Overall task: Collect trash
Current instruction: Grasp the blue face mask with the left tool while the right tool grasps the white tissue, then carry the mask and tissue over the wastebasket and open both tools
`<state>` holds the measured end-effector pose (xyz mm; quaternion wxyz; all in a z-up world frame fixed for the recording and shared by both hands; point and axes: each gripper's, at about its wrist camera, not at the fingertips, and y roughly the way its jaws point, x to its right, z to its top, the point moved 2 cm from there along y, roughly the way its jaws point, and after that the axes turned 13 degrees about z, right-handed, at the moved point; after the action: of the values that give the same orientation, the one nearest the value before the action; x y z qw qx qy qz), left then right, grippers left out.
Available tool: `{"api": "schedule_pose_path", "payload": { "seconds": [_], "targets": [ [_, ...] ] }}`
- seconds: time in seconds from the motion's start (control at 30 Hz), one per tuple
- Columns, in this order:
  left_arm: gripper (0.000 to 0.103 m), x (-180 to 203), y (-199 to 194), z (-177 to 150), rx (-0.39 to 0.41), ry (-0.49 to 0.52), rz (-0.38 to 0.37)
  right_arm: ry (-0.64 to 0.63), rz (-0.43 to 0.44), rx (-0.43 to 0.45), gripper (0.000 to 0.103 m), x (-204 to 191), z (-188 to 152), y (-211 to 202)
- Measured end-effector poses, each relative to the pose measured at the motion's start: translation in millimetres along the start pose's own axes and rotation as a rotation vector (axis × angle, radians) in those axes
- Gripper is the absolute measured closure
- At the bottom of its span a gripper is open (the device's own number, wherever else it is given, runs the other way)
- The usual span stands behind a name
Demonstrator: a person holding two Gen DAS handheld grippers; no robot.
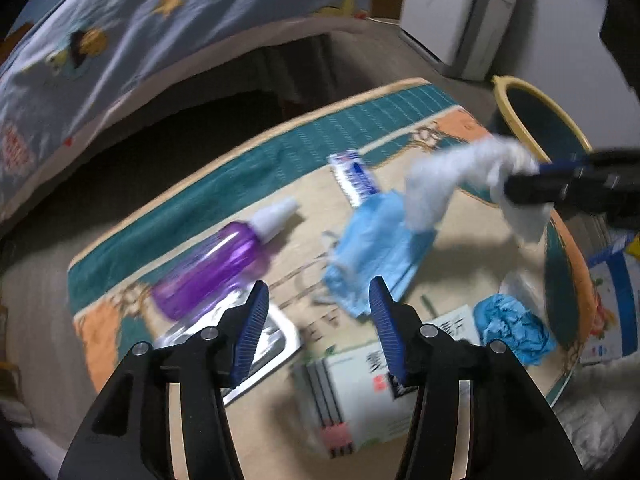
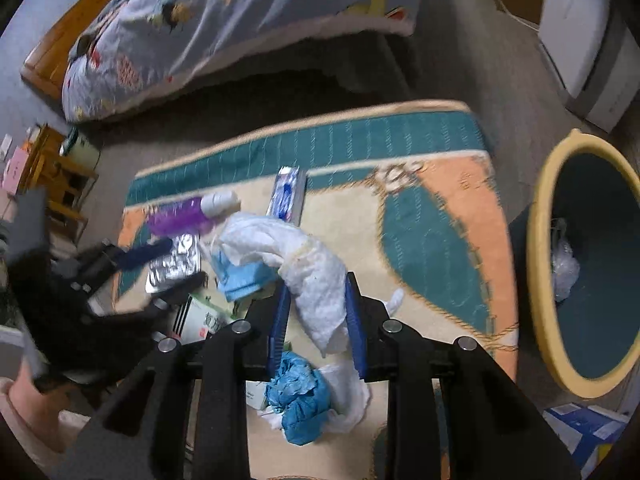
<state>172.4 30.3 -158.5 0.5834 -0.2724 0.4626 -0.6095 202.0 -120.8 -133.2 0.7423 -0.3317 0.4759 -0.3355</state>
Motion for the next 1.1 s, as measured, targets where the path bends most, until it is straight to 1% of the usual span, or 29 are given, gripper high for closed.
{"api": "schedule_pose_path", "payload": {
  "seconds": [0.13,0.2,0.37,0.43,0.47,0.5,0.53,0.57,0.6,0.63,0.73,0.8,0.97,1.1],
  "targets": [
    [0.049,22,10,10,-0.006,0.037,-0.024,0.047,-0.005,0.029,0.077,16,4,-13],
    [0.047,36,19,15,-0.016,0.063,-0.02,0.06,-0.006,0.031,0.077,22,3,-14],
    [0.047,56,37,15,-0.077,0.114,0.005,0.072,-0.017,0.026,0.077,35,2,-19],
    [0.055,58,41,17,-0.092,0.112,0.007,0.074,-0.022,0.028,0.077,40,1,-22],
    [0.062,59,42,18,-0.098,0.107,0.001,0.075,-0.023,0.031,0.077,41,1,-25],
    [0.071,60,42,20,-0.098,0.1,-0.007,0.075,-0.025,0.034,0.077,43,1,-27],
    [0.076,60,40,22,-0.095,0.095,-0.012,0.076,-0.028,0.039,0.077,46,1,-29],
    [0.083,61,37,23,-0.088,0.091,-0.014,0.078,-0.029,0.044,0.077,47,1,-32],
    [0.086,60,32,26,-0.077,0.087,-0.01,0.081,-0.028,0.05,0.077,49,1,-34],
    [0.088,59,28,29,-0.066,0.085,-0.008,0.084,-0.027,0.059,0.077,50,1,-38],
    [0.088,58,7,38,-0.014,0.062,-0.013,0.087,-0.026,0.078,0.077,54,1,-46],
    [0.088,58,-11,45,0.033,0.054,-0.015,0.089,-0.025,0.09,0.077,57,1,-53],
    [0.088,68,-49,62,0.131,0.019,-0.053,0.094,-0.009,0.157,0.077,59,1,-82],
    [0.088,83,-70,72,0.189,0.02,-0.08,0.097,-0.002,0.213,0.077,64,1,-109]
  ]
}}
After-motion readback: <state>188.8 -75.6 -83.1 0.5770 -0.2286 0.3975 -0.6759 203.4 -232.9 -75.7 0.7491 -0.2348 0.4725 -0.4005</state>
